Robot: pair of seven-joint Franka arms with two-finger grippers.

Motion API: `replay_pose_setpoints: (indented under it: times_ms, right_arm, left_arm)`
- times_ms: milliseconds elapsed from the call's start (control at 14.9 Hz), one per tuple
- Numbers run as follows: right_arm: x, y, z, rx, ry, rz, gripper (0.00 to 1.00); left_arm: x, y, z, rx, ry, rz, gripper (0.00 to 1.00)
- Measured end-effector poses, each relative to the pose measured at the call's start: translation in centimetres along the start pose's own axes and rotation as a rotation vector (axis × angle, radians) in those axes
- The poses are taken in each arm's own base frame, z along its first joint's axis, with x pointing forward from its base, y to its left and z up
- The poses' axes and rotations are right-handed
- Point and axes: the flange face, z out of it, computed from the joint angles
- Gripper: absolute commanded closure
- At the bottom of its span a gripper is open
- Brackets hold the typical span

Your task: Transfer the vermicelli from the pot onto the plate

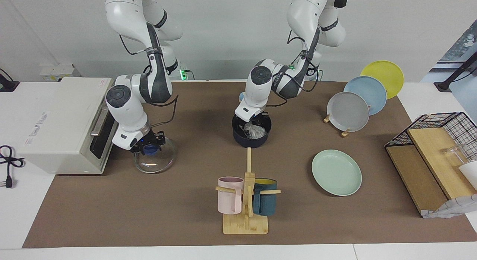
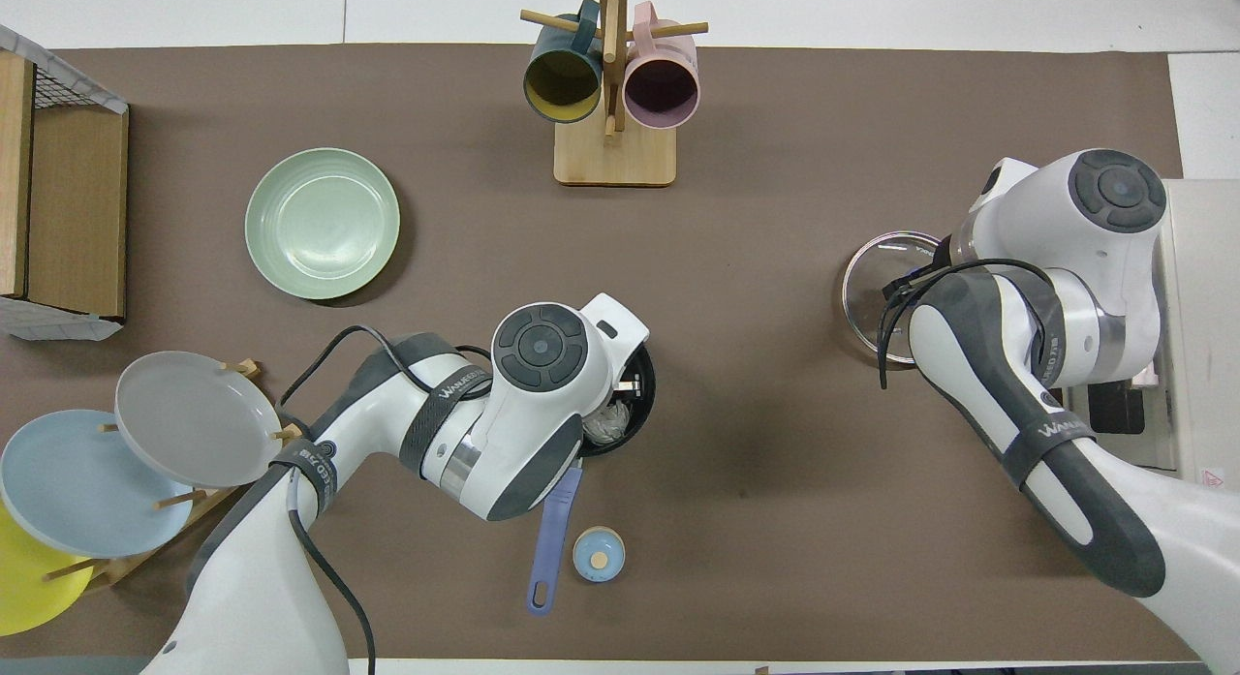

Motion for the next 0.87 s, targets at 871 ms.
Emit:
replay_pose_setpoints:
  times_ms: [871]
  right_arm:
    - [0.2,0.7,-6.2,0.001,-0.008,0.012,0.0]
  left_arm:
    - [2.0,-3.0,-15.7,-0.036,-0.035,-0.065,1.0]
